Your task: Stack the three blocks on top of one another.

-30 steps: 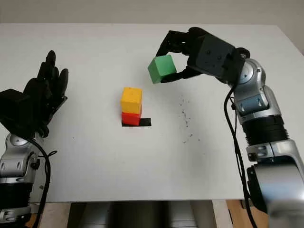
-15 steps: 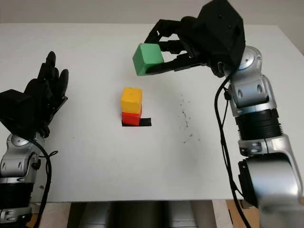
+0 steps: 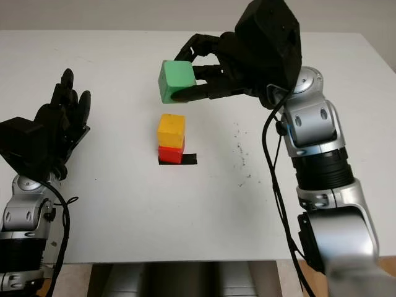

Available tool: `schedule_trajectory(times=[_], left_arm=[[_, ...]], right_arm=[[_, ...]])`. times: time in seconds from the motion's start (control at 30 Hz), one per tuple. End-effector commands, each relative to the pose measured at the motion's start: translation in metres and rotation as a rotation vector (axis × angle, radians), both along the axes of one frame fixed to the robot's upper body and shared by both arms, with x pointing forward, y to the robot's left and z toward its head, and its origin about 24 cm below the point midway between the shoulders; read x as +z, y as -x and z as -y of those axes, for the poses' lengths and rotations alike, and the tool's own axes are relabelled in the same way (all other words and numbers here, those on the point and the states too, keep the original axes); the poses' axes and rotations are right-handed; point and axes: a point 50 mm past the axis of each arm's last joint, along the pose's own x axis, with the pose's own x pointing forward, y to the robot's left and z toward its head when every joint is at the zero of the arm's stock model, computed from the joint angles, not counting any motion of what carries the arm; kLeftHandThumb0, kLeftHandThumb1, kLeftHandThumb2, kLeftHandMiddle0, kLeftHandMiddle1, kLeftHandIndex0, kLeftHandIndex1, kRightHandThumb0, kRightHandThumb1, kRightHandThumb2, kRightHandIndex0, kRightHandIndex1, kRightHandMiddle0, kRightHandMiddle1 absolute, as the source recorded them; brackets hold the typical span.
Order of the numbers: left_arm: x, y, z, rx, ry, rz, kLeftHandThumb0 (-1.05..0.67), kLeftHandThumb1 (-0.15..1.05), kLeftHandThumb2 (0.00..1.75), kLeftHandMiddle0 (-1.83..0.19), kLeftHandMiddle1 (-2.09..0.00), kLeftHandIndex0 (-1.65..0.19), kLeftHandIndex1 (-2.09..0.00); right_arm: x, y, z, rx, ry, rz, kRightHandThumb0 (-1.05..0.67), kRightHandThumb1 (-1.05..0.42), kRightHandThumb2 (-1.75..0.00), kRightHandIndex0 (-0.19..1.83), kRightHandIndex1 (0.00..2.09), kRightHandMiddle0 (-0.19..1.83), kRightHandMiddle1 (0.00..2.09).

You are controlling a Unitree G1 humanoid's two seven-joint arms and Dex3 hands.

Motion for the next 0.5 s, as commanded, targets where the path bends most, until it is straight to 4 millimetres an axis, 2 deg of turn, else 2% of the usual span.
schedule_trajectory(times=[0.0,0.17,0.47], left_arm=[[0.0,0.002,0.003,-0.003,0.003,0.008,-0.77,1.05,0.5,0.16,-0.05,0.11,-0.05],[0.0,0.002,0.005,-0.007,-0.001,0.003,-0.78,1.05,0.5,0.16,-0.05,0.11,-0.05],[-0.001,0.002,0.007,-0.005,0.011,-0.002,-0.76,1.05,0.52,0.18,-0.05,0.11,-0.05]], right_arm=[[0.001,0.004,-0.005,-0.011,0.011,0.008,-0.4,-1.05,-0.07,0.3,0.0,0.12,1.79],[-0.004,0.008,-0.011,-0.075,0.013,-0.004,-0.39,-1.04,-0.06,0.33,0.03,0.18,1.71],[-0.012,0.014,-0.012,-0.14,0.012,-0.027,-0.38,-1.05,-0.07,0.31,0.02,0.16,1.75]])
